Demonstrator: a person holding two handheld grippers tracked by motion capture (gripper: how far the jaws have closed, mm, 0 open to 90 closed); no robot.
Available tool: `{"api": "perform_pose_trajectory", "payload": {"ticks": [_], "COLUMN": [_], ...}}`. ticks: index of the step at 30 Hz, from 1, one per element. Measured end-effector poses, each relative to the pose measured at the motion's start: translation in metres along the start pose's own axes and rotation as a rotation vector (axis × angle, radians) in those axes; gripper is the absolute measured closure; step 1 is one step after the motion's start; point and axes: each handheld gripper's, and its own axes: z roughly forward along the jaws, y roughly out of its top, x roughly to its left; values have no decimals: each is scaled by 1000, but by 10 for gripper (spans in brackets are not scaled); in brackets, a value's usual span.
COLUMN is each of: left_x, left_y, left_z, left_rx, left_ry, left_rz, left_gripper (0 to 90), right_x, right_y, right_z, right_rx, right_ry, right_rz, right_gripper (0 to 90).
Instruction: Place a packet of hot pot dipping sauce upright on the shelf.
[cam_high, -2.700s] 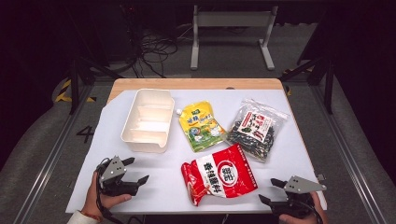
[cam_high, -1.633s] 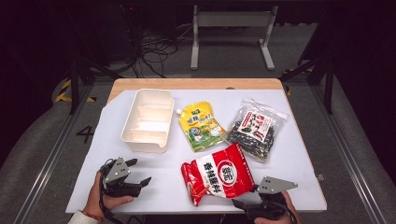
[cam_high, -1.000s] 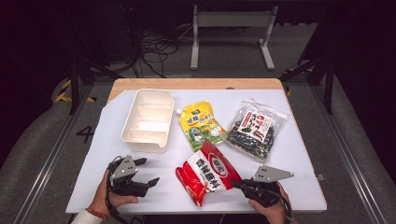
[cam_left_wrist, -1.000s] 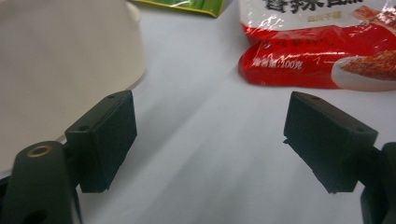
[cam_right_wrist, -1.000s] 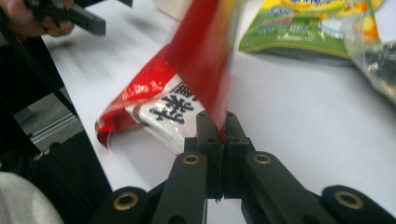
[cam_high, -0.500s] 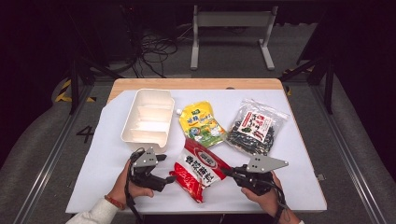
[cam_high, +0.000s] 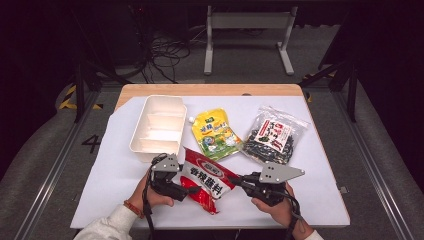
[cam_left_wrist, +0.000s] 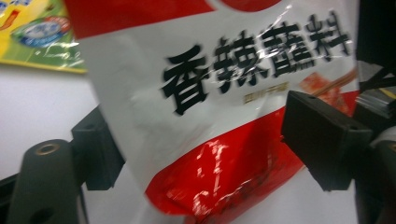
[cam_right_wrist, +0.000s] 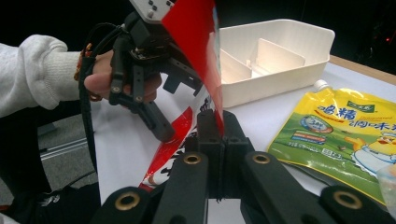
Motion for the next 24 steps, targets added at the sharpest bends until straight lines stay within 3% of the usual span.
{"api": "perform_pose_trajectory", "payload": {"ticks": [1, 2, 4, 5, 9, 11, 12, 15, 21, 24], "left_x": [-1, -3, -5, -6, -2, -1, -1, -4, -6, -7], "left_y": [1, 1, 2, 2, 1, 0, -1, -3, -2, -1], "left_z": [0, -2, -3, -2, -7, -10, -12, -19, -11, -10], "left_rx": [-5, -17, -26, -15, -16, -12, -15, -25, -19, -33], "left_ry": [10, 23, 17, 41, 49, 57, 44, 12, -22, -15], "left_rz": [11, 30, 50, 58, 50, 65, 76, 105, 91, 80], "left_gripper": [221, 320, 351, 367, 598, 774, 819, 855, 658, 673], "right_x": [0, -3, -4, -4, -5, -6, -7, -10, -8, -7], "right_y": [0, -1, -2, -3, -4, -4, -3, -3, 0, 2], "right_z": [0, 1, 1, 1, 2, 3, 2, 2, 7, 9], "right_rx": [-2, -12, -18, -21, -16, -14, -13, -13, -23, -28], "right_ry": [-3, 0, 13, 17, 1, -13, -22, -34, -18, -17], "right_rz": [3, 22, 33, 35, 41, 39, 36, 39, 32, 26], "right_gripper": [900, 900, 900, 899, 899, 898, 898, 898, 899, 899]}}
